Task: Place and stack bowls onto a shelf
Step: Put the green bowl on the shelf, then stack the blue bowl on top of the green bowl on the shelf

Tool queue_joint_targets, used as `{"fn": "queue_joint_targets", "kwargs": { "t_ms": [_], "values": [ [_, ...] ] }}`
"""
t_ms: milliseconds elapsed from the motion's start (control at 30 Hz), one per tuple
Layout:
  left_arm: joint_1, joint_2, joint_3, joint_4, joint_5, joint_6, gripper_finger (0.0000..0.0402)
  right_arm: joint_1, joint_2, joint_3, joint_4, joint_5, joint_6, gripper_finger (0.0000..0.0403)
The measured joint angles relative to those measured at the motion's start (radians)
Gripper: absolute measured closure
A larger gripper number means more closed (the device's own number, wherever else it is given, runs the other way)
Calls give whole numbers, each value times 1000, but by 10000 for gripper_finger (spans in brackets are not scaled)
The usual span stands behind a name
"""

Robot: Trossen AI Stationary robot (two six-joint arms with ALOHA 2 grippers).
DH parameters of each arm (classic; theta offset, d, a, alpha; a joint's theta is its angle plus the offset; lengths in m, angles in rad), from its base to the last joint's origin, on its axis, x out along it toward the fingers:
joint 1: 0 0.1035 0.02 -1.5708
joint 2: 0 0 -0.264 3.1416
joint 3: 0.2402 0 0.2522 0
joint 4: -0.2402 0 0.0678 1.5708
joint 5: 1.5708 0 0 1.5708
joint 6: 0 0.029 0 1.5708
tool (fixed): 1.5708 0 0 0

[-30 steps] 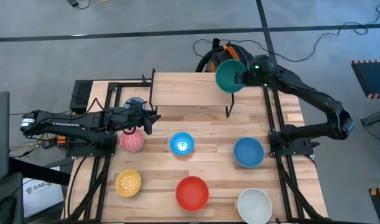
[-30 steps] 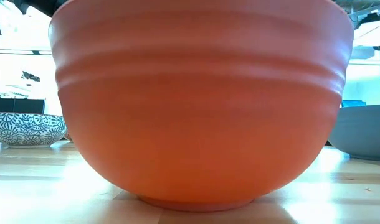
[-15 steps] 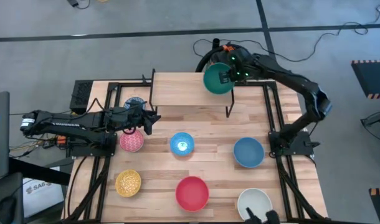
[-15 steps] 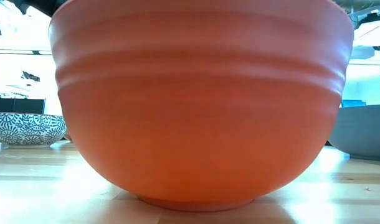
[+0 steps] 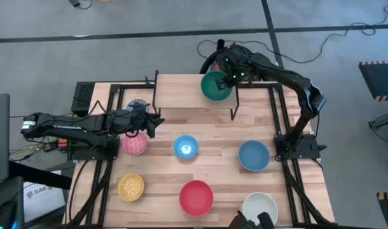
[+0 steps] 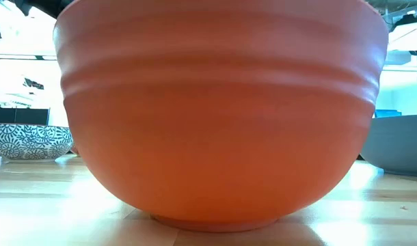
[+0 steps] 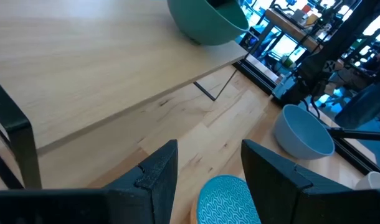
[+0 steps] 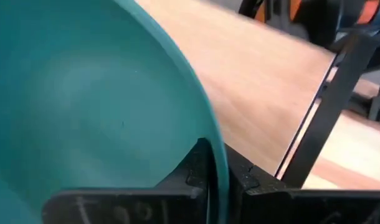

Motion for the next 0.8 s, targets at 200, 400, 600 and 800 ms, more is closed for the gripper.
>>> {"fn": "queue_joint_targets", "kwargs": {
  "t_ms": [200, 400, 600, 800],
  "values": [
    [-23, 0, 0, 0, -7, -3, 241, 5, -17, -3, 2, 2, -5, 307],
    [-44, 0, 0, 0, -28, -14, 241, 4, -45, -3, 15, 28, -5, 238],
    [-71, 43, 0, 36, -35, -36, 241, 40, -128, -3, 19, 69, -2, 199],
    [-110, 138, 0, 136, -14, -35, 241, 134, -258, -4, -28, 128, 69, 197]
  ]
}}
